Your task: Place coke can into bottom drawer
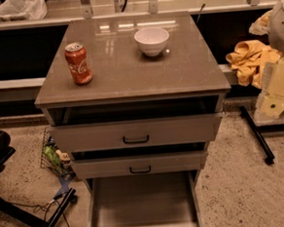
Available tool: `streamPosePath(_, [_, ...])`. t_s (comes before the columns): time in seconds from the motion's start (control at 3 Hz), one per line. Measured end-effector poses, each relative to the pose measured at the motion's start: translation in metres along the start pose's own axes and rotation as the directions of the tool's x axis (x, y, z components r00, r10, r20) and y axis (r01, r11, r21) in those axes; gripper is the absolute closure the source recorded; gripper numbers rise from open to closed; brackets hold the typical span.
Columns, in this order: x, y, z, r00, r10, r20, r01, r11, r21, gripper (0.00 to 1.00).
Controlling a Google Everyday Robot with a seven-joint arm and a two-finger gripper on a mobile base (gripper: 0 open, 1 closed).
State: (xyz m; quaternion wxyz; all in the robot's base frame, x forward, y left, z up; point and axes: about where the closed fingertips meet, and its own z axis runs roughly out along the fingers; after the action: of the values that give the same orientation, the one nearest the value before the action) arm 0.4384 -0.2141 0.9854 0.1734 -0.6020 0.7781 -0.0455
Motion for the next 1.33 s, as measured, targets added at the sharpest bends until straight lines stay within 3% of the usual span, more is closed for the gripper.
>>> streamPosePath(0.33, [0.0, 0.0, 0.0, 1.0, 0.0, 0.0, 0.0, 1.0, 0.0, 0.0])
streamPosePath(0.67, [-0.014, -0.014, 0.005, 0.998, 0.016, 0.058, -0.018, 0.9994, 0.03, 0.0])
streamPosePath(1.0, [-0.055, -0.053, 0.022, 0.967, 0.062, 0.246, -0.082, 0.9941, 0.071, 0.0])
streamPosePath(1.33, [-0.099, -0.086, 0.038, 0.877, 0.095, 0.471, -0.147, 0.9863, 0.075, 0.0])
